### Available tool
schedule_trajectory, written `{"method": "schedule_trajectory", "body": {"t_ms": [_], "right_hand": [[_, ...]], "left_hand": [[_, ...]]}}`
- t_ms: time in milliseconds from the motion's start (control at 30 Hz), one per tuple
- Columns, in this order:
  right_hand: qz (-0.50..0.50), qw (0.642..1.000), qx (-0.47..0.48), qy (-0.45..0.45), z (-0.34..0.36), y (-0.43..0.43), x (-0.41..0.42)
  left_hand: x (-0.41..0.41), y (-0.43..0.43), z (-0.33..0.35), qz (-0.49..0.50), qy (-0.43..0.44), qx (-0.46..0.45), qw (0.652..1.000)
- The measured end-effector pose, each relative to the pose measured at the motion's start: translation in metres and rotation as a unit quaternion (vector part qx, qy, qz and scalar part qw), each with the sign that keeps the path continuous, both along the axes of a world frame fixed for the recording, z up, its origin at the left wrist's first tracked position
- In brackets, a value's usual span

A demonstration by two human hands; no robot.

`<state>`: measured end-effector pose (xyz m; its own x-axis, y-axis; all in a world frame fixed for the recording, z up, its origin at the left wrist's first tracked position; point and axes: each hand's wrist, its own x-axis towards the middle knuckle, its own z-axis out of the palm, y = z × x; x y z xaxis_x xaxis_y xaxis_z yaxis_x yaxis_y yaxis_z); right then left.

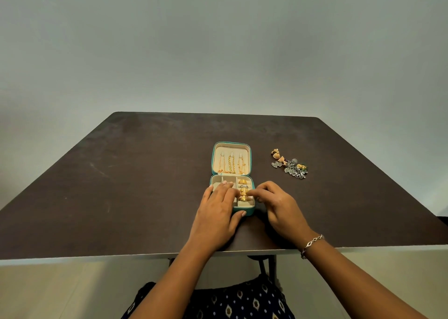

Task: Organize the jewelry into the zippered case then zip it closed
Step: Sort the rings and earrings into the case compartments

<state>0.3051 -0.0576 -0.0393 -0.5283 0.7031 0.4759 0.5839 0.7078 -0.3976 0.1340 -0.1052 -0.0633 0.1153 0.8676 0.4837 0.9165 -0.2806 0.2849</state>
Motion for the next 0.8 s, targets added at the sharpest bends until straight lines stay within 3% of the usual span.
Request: {"method": "schedule_trajectory", "body": {"t_ms": [333,567,667,800], "right_hand": [[-0.113,0.989,-0.053,0.085,-0.003,0.027,0.032],[-0.194,0.97,-0.071,0.127,0.01,0.053,0.052],[-0.223,0.97,-0.059,0.082,0.014,0.076,0.055],[-0.221,0.972,-0.051,-0.061,0.018,0.111,0.054]], "left_hand": [[-0.005,-0.001,0.012,-0.008,-0.152,-0.001,0.988],[-0.028,0.024,0.021,0.049,-0.337,-0.029,0.94],[-0.031,0.032,0.02,0.062,-0.376,-0.032,0.924],[-0.035,0.033,0.019,0.075,-0.379,-0.041,0.921]]}}
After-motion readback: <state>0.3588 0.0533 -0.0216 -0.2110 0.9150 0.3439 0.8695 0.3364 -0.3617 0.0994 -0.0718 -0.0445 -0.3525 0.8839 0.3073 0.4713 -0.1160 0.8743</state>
